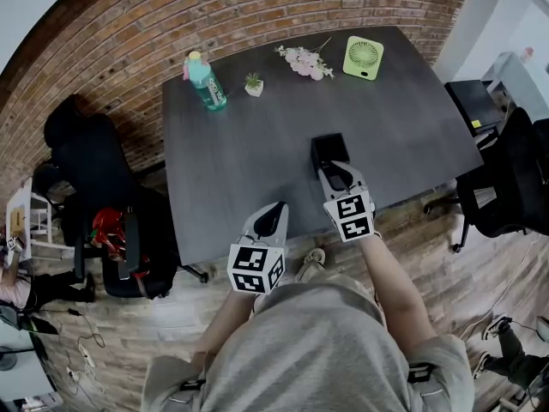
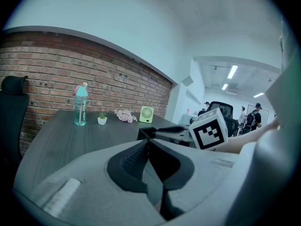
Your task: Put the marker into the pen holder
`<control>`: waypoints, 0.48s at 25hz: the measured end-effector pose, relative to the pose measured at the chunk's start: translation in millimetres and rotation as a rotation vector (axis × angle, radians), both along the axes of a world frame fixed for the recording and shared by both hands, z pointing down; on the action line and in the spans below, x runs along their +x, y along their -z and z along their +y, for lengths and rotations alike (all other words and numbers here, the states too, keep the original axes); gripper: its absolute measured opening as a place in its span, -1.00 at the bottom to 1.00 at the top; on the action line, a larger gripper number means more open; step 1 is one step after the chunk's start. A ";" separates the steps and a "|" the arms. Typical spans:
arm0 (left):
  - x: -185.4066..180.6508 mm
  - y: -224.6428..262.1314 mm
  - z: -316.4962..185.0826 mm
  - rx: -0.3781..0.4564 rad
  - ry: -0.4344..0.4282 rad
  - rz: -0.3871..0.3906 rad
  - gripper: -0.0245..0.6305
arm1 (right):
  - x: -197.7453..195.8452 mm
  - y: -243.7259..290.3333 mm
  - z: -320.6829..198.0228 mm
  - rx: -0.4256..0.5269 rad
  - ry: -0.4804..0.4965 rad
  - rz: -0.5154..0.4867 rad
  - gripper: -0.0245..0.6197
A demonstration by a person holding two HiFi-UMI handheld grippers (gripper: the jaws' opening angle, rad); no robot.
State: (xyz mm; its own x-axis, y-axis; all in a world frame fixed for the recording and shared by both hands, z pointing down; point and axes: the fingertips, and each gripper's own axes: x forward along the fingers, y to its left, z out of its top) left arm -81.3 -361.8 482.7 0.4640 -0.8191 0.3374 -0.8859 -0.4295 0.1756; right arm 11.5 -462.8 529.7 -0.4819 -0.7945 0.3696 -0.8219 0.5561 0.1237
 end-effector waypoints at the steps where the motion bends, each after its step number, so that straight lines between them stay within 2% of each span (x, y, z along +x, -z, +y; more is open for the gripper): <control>1: -0.6 0.8 4.5 0.001 0.000 0.000 -0.87 | 0.2 2.6 4.9 0.004 -0.002 -0.002 -0.67; 12: 6.0 6.7 69.6 0.029 -0.031 0.005 -0.87 | 6.7 37.3 95.3 0.085 -0.017 -0.041 -0.67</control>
State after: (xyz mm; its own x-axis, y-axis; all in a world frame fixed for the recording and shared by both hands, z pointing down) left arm -75.3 -292.2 476.0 0.4913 -0.8137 0.3108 -0.8710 -0.4620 0.1673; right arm 18.1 -367.5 492.4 -0.4814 -0.8303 0.2809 -0.8366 0.5308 0.1354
